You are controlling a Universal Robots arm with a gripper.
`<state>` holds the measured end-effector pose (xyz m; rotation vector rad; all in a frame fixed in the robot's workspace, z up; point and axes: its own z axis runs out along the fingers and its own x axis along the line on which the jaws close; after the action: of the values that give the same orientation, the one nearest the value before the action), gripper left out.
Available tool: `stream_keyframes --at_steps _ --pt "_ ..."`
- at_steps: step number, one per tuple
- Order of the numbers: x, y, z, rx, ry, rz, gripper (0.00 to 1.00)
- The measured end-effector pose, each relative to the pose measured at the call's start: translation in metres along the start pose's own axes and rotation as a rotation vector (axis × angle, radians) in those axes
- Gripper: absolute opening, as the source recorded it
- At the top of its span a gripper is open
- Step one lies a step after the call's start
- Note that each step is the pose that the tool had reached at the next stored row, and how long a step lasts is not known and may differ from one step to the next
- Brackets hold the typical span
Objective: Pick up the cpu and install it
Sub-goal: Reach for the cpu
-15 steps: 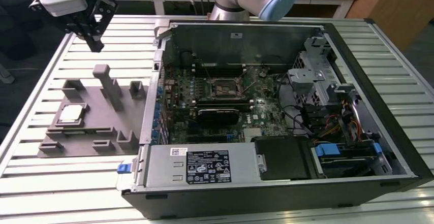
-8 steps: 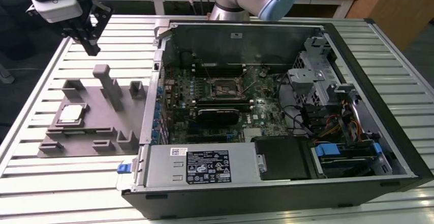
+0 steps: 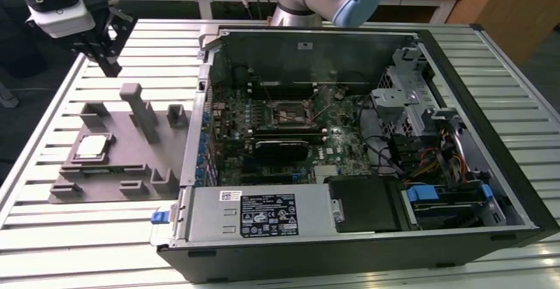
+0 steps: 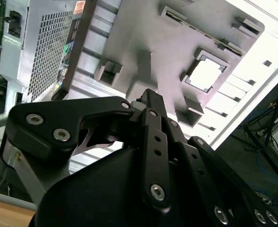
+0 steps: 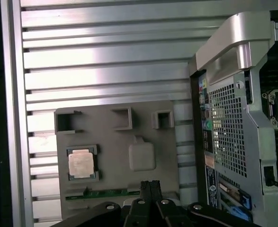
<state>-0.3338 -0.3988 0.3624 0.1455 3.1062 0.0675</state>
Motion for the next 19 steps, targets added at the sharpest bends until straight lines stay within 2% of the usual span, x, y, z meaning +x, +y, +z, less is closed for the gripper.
stream_keyframes --at_steps 19 --pt "0.0295 -0.0005 0.0175 0.0001 0.0001 0.0 0.11"
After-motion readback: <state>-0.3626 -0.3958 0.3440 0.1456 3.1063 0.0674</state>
